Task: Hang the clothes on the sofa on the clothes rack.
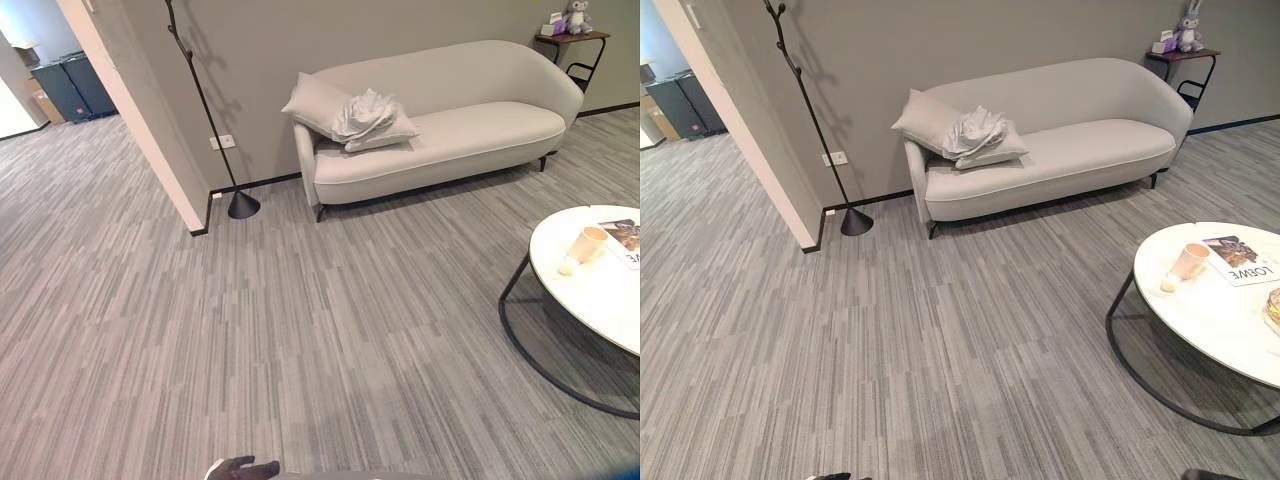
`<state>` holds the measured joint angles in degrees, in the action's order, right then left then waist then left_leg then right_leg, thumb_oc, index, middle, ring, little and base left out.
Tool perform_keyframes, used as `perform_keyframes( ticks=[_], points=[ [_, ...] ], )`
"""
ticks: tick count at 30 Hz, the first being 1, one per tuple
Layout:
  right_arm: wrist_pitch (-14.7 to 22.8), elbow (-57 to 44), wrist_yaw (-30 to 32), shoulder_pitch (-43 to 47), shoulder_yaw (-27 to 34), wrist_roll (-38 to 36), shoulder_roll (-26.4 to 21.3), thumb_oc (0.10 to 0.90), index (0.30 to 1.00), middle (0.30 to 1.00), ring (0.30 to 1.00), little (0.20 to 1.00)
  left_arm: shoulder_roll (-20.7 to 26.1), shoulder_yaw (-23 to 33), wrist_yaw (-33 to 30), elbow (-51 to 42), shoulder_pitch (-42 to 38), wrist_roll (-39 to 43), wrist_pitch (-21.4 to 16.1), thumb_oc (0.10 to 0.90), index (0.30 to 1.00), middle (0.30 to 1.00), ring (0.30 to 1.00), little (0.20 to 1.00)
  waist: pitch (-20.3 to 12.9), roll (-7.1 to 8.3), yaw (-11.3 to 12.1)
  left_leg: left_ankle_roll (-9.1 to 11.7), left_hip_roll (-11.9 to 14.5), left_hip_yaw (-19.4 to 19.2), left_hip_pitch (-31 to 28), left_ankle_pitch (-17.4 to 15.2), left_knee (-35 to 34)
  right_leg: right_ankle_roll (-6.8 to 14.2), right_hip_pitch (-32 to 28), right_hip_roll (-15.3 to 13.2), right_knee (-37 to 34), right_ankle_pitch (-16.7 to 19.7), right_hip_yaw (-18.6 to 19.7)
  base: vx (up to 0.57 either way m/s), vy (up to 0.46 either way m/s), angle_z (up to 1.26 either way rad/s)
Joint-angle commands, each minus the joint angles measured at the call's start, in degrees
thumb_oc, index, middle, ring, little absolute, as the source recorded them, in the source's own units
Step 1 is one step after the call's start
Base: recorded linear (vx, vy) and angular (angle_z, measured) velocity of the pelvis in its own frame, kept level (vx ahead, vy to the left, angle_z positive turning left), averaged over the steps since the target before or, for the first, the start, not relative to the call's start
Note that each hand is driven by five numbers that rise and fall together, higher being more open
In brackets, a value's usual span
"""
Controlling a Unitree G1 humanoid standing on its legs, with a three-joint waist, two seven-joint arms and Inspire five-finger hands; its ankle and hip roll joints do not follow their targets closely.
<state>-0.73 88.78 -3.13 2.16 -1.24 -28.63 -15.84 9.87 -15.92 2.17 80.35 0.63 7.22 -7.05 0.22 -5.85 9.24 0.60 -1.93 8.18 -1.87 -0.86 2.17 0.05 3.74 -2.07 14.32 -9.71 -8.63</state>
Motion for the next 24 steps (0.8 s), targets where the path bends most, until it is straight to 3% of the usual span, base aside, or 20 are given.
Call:
perform_keyframes(
  ticks=[1,8,17,24],
  points=[
    [-0.9,7.5,2.9,1.0,1.6,-4.1,-0.4,0.8,0.9,0.9,0.9,0.9,-2.6,-0.4,2.0,3.1,2.6,1.1,1.1,0.8,0.9,0.9,0.9,0.9,1.2,2.57,1.0,-0.6,-2.2,7.0,-0.9,2.4,-7.2,4.1,-9.6,-1.8,-19.3,10.4,-1.8,0.0,0.0,0.0],
    [-1.9,8.2,5.0,2.2,1.1,-4.5,0.4,0.8,0.9,0.9,0.9,0.9,-3.3,-2.5,2.4,2.4,2.9,2.7,1.5,0.8,0.9,0.9,0.9,0.9,1.4,2.83,0.8,-0.7,-2.0,6.1,-0.5,2.1,-7.2,4.2,-8.8,-1.5,-19.3,10.9,-0.9,0.0,0.003,-0.03],
    [-1.2,5.3,4.1,1.1,-3.8,-2.3,2.7,0.8,0.9,0.9,0.9,0.9,-2.9,-1.4,2.3,4.2,2.0,3.5,1.6,0.8,0.9,0.9,0.9,0.9,1.1,4.87,-0.7,-0.7,-1.6,4.4,-0.8,1.4,-7.2,4.2,-8.4,-1.3,-19.3,11.1,1.2,0.01,-0.001,-0.11],
    [0.1,6.2,8.7,2.8,-3.7,-3.0,3.6,0.8,0.9,0.9,0.9,0.9,-2.5,-2.8,0.2,3.8,0.8,3.6,1.3,0.8,0.9,0.9,0.9,0.9,-0.2,5.7,-1.1,-1.0,-1.9,3.7,-1.8,0.3,-7.2,4.3,-9.2,-1.8,-19.3,11.3,2.2,0.02,0.015,-0.09]
  ],
)
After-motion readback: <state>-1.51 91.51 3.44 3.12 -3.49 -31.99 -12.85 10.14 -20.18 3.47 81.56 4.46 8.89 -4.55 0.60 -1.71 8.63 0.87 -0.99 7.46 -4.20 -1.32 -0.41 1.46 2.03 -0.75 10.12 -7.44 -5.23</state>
